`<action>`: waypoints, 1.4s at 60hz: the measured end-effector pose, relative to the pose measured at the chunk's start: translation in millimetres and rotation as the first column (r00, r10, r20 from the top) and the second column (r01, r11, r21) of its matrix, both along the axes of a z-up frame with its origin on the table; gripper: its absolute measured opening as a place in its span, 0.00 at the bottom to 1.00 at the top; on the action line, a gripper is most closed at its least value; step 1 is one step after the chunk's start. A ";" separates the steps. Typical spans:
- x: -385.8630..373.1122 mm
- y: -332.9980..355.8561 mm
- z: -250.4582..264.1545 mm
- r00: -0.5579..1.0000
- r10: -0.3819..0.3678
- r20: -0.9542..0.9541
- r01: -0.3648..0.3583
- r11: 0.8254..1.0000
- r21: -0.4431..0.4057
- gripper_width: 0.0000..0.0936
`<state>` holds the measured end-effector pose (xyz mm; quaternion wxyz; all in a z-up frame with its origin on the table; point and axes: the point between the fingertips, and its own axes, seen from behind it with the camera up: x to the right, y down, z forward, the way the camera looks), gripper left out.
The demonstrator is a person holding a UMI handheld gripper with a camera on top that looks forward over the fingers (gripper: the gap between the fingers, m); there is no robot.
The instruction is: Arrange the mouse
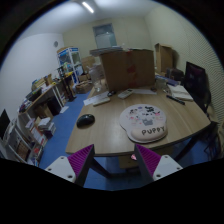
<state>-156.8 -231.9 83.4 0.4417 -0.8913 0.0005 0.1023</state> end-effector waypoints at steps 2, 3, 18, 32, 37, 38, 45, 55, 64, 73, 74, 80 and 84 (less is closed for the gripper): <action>-2.7 0.7 0.7 1.000 0.009 -0.004 -0.009 1.000 0.001 0.87; -4.4 1.5 1.1 1.000 0.014 -0.006 -0.014 1.000 0.002 0.88; -66.7 33.2 -14.6 0.990 0.137 -0.019 -0.137 0.991 0.005 0.88; -168.6 90.9 -53.1 0.979 0.204 -0.026 -0.204 0.979 -0.003 0.87; -189.3 114.4 -63.7 0.982 0.190 -0.011 -0.190 0.982 -0.005 0.87; -192.2 119.1 -66.3 0.983 0.183 -0.008 -0.183 0.983 -0.007 0.87; -203.8 142.4 -89.5 0.992 0.125 0.032 -0.123 0.991 -0.048 0.88; -208.2 182.2 -93.6 0.991 0.068 0.117 -0.068 0.998 -0.009 0.87; -210.9 214.6 -96.3 0.986 0.037 0.163 -0.036 0.999 -0.009 0.89; -209.9 244.1 -97.6 0.981 0.001 0.194 0.000 1.000 -0.005 0.90; -210.0 246.8 -97.8 0.980 -0.002 0.197 0.003 1.000 -0.004 0.90; -211.5 260.9 -98.8 0.976 -0.007 0.219 0.004 1.000 0.013 0.90; -212.9 261.9 -99.2 0.973 -0.003 0.232 0.001 1.000 0.009 0.88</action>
